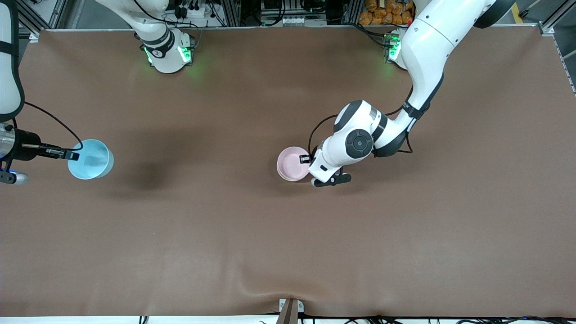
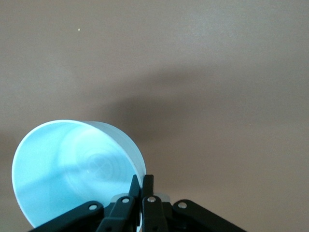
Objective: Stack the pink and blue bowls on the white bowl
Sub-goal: 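Carry the pink bowl with the left gripper onto the white bowl, then open the left gripper and raise it away from the pink bowl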
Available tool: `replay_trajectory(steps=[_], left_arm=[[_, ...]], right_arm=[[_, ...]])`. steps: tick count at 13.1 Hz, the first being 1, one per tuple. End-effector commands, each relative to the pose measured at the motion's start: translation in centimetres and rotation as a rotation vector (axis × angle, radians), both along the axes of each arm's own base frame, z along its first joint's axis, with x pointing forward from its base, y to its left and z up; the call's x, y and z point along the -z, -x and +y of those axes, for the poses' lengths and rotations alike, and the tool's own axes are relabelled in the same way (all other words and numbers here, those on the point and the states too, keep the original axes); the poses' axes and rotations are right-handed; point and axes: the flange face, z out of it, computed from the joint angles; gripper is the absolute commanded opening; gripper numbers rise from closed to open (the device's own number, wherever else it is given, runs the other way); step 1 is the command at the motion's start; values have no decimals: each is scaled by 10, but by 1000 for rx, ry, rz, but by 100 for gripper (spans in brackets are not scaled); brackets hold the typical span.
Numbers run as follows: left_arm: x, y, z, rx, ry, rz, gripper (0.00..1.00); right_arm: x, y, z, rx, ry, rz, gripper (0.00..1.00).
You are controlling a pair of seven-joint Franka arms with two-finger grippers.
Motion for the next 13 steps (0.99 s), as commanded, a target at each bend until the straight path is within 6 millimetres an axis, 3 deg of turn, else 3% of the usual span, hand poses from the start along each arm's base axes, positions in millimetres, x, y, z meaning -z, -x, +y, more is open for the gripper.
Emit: replay_trajectory(steps=[1, 2, 3, 4, 5, 8, 11, 13], left_arm=[[-1, -4, -6, -14, -4, -14, 78], [-6, -5, -5, -29, -8, -18, 100], [-16, -9, -2, -52, -8, -28, 100], [-43, -18, 10, -68, -7, -58, 100], [-84, -30, 34, -88, -15, -88, 100], [-198, -41, 115, -120, -86, -129, 100], [-283, -24, 170, -90, -210, -208, 100], [-332, -15, 204, -34, -286, -238, 100]], right_arm=[[-6, 0, 2, 3, -17, -3, 0], [-7, -1, 4, 0, -17, -2, 0], [-9, -2, 12, -5, -21, -5, 0], [-11, -5, 25, -12, -33, -10, 0], [-16, -7, 40, -32, -43, -20, 0], [-29, -13, 86, -35, -32, -27, 0], [-35, -17, 117, -34, -27, -30, 0], [-39, -18, 152, -48, -46, -35, 0]])
